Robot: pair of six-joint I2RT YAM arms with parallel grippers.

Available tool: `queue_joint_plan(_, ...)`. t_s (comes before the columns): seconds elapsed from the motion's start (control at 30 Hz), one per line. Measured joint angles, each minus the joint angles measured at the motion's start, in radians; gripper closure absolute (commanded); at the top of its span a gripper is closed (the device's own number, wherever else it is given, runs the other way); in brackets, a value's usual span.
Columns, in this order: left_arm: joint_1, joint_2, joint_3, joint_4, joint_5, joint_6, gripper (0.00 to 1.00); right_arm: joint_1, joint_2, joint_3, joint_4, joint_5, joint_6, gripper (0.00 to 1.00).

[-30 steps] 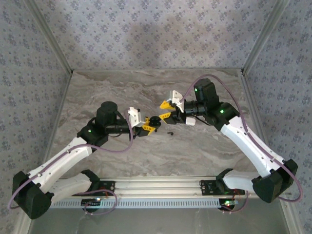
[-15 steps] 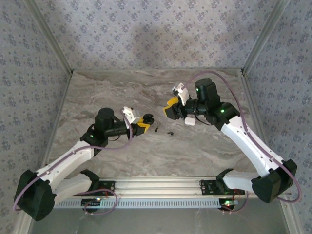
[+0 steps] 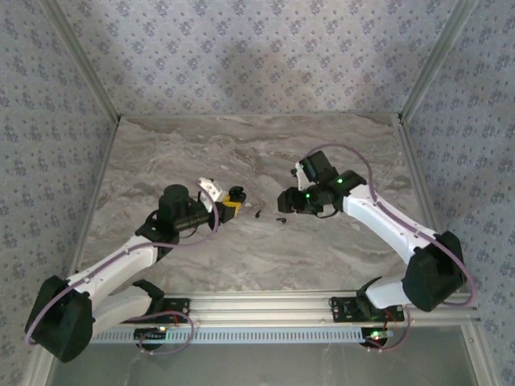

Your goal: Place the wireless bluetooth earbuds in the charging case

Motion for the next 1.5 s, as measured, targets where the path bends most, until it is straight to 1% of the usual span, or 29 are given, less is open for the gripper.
queue_joint_plan(0.17, 0.001, 0.018, 0.0, 0.0, -0.007, -0.003, 0.88, 0.009, 0.09, -0.027, -0.002, 0.024, 0.099, 0.47)
queue_joint_plan(0.4, 0.017, 0.018, 0.0, 0.0, -0.01, -0.003, 0.88, 0.008, 0.259, -0.021, 0.01, 0.021, 0.157, 0.46)
queue_joint_plan(0.6, 0.027, 0.018, 0.0, 0.0, -0.01, -0.003, 0.88, 0.008, 0.344, 0.008, 0.047, -0.002, 0.192, 0.47)
queue_joint_plan(0.83, 0.034, 0.018, 0.0, -0.001, -0.011, -0.007, 0.88, 0.008, 0.409, 0.045, 0.09, -0.013, 0.211, 0.5)
queue_joint_plan(1.07, 0.045, 0.018, 0.0, -0.001, -0.01, -0.007, 0.88, 0.003, 0.438, 0.063, 0.115, -0.012, 0.215, 0.52)
queue_joint_plan(1.27, 0.047, 0.018, 0.0, -0.002, -0.011, -0.007, 0.88, -0.013, 0.48, 0.113, 0.135, -0.012, 0.214, 0.53)
queue_joint_plan(1.5, 0.047, 0.018, 0.0, -0.002, -0.011, -0.007, 0.88, -0.023, 0.486, 0.147, 0.146, -0.011, 0.212, 0.53)
